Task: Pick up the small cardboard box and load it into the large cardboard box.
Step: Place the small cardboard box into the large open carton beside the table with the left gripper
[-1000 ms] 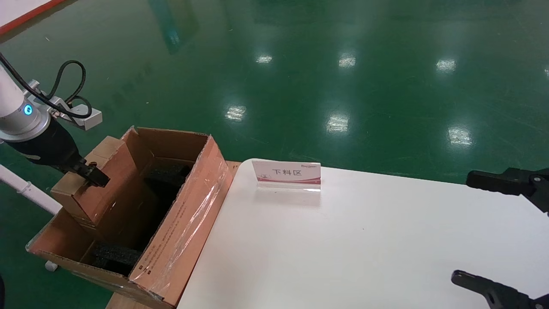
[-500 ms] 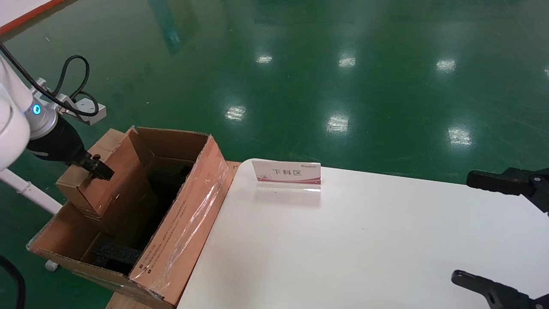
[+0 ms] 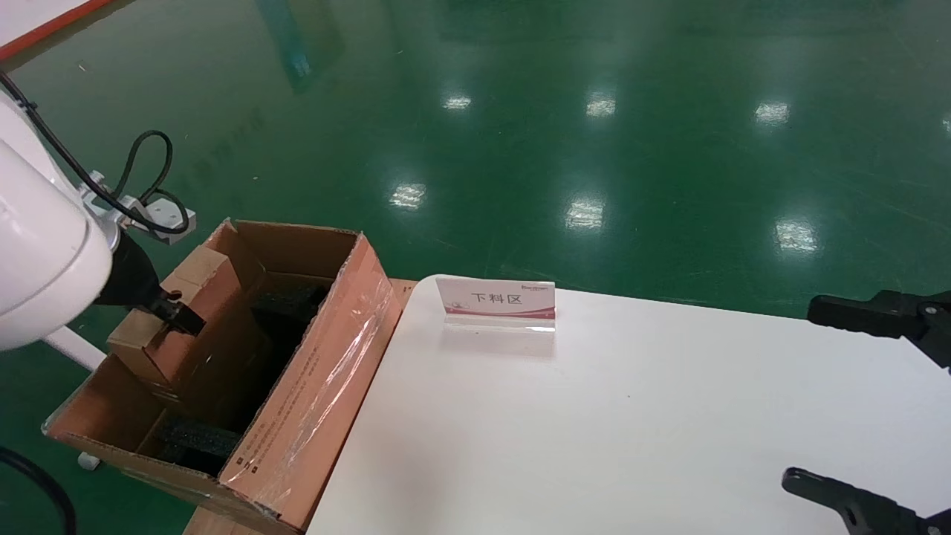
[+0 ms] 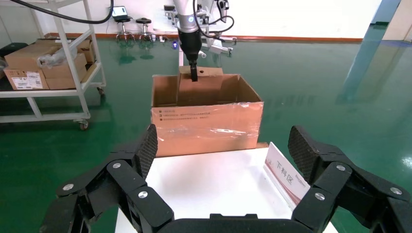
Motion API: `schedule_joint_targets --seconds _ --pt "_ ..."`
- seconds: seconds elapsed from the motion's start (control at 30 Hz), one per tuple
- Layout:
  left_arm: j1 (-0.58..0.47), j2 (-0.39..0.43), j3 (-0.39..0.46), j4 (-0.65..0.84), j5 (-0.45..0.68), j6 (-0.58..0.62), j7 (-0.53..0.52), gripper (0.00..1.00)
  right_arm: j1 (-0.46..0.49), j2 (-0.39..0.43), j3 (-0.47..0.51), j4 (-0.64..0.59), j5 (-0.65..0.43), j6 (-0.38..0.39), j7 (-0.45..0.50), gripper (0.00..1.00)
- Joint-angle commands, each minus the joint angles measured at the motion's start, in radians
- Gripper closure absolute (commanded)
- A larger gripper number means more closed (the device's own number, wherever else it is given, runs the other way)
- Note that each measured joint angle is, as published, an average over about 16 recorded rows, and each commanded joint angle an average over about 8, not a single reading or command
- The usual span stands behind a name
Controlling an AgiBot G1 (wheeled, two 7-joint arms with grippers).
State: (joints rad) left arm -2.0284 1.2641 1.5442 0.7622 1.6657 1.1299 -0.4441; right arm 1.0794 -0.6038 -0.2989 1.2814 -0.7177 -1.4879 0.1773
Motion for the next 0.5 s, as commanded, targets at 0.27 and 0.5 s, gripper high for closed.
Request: schedule_joint_targets --seconds 0.27,0.5 --pt "0.023 0.006 -0.004 0.019 -0.005 -0.025 0.015 0.35 0.0 0.0 0.0 0.0 0.0 0.0 0.0 0.0" --pt "0.025 0.007 -0.004 0.019 -0.006 -0.028 0.017 0.0 0.0 0.0 0.0 0.0 0.0 0.0 0.0 0.0"
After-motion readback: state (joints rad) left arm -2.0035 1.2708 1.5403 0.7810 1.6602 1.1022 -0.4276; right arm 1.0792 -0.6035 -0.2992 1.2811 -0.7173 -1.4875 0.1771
